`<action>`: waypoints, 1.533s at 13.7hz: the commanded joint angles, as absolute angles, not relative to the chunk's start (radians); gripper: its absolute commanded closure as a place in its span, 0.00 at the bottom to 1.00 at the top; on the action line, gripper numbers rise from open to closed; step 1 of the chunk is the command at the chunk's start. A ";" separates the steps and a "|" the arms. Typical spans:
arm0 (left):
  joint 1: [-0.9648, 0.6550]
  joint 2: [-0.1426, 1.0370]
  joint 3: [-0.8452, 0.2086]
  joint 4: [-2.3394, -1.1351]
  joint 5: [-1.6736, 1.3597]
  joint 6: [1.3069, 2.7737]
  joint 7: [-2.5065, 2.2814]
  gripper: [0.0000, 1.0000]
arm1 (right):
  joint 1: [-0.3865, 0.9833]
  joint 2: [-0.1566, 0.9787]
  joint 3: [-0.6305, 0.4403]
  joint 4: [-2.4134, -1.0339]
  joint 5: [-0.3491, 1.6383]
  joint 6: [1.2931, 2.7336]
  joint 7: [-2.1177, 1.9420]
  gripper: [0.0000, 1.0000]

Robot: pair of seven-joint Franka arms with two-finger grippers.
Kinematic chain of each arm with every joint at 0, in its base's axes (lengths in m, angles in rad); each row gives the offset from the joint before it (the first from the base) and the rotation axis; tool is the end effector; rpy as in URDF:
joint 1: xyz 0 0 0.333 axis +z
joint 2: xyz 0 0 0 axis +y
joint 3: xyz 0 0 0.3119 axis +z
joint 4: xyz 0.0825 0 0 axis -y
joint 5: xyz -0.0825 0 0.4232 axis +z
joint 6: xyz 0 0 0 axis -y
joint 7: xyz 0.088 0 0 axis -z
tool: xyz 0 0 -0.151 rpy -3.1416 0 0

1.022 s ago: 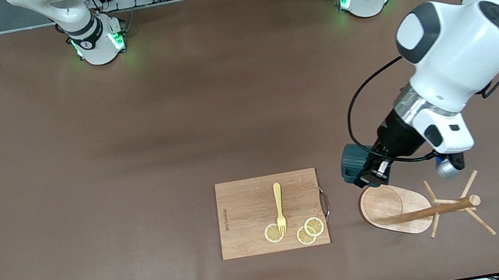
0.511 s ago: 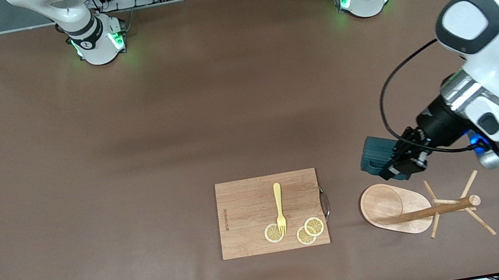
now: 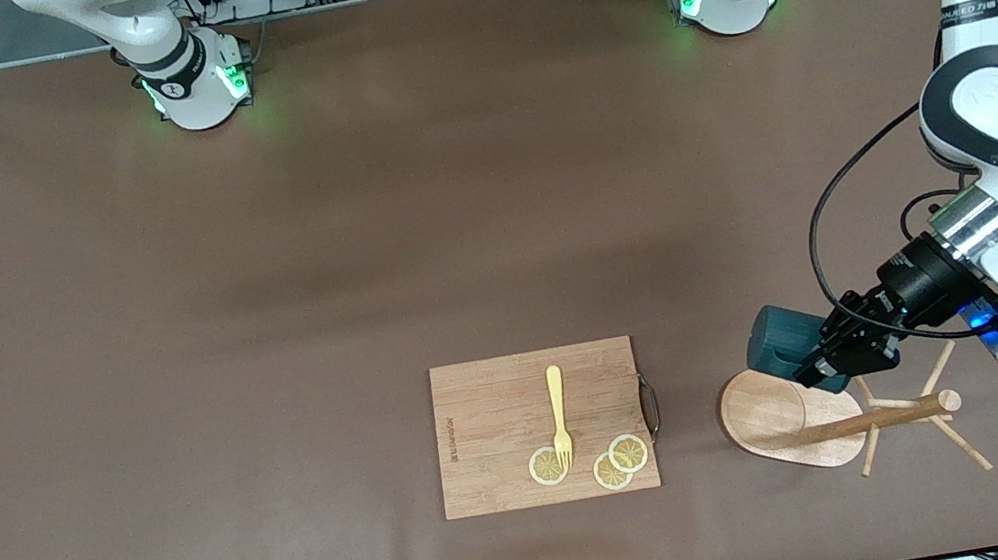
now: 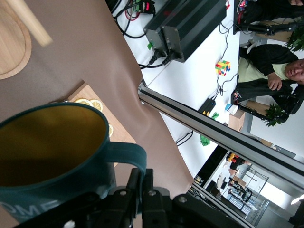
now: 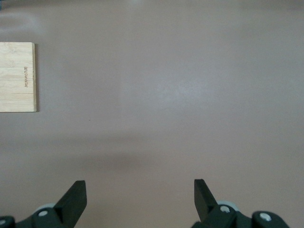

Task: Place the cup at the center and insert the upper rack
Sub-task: 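Tilt the mug and hang its handle on a stand peg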

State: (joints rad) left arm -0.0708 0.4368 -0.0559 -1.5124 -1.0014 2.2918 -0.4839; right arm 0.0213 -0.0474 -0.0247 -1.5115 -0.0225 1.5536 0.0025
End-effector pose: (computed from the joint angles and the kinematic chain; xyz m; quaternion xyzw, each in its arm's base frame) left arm 0.7623 -0.1381 0.4136 0.7999 0.4032 0.0151 0.4443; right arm 0.5808 -0.0057 0.6331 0.9989 -0.0037 0.0447 0.0107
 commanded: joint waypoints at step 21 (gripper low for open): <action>0.103 0.551 -0.061 -1.486 -1.431 2.304 -0.212 1.00 | 0.021 -0.051 -0.023 -1.508 -0.037 1.532 0.008 0.00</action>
